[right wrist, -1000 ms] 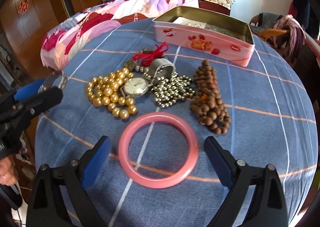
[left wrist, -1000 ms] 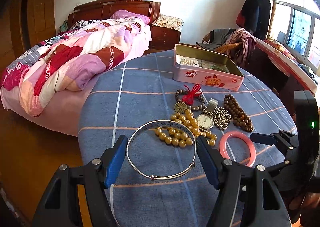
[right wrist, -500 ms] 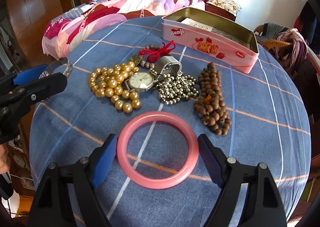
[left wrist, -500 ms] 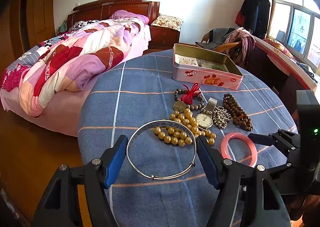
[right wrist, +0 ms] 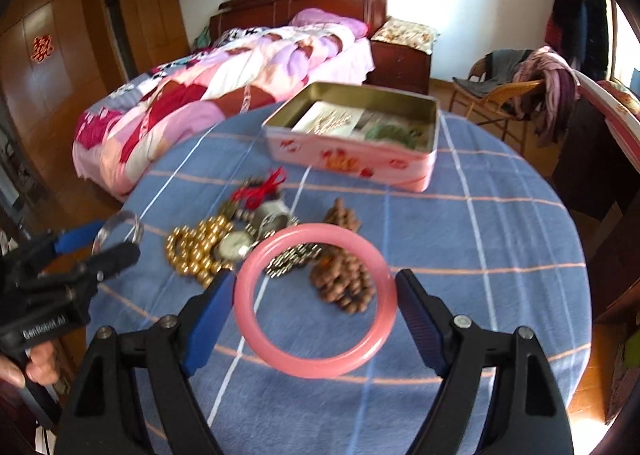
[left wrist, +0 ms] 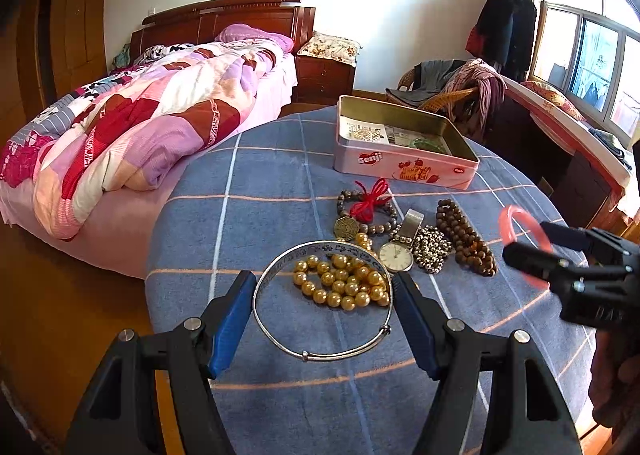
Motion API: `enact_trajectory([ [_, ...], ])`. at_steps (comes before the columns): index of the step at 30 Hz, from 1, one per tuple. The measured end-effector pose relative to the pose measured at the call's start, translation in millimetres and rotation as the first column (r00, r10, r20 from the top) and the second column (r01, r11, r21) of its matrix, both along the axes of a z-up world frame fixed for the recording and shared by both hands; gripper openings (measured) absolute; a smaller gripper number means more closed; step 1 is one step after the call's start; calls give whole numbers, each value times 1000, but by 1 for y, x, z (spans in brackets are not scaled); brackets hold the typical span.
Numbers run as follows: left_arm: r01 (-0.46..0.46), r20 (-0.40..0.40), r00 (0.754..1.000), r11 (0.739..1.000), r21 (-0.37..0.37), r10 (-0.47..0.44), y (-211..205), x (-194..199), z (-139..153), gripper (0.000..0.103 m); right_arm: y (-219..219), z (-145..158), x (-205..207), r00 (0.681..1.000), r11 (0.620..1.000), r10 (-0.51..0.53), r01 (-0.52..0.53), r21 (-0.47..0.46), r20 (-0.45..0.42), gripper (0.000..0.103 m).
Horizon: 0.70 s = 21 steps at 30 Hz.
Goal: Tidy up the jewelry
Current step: 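Grasp the silver bangle with the left tool while the right tool grasps the pink bangle, then carry both bangles over the pink tin and release them inside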
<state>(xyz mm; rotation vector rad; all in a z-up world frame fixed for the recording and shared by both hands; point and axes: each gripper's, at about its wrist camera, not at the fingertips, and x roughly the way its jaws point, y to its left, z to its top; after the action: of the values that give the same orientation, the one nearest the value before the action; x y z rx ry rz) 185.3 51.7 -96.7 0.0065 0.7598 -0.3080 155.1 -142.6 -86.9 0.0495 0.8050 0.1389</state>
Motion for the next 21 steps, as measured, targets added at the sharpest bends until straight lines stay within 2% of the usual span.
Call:
enact_trajectory([
  [13,55,6,998,998,-8,-55,-36,29,2,70,-33,4,26,993,994,-112,113,-11,31,84],
  [21,75,46,996,997,-11,-75,-55,55,13,70,-44,8,46,987,988,-151,151,-8,56,84],
])
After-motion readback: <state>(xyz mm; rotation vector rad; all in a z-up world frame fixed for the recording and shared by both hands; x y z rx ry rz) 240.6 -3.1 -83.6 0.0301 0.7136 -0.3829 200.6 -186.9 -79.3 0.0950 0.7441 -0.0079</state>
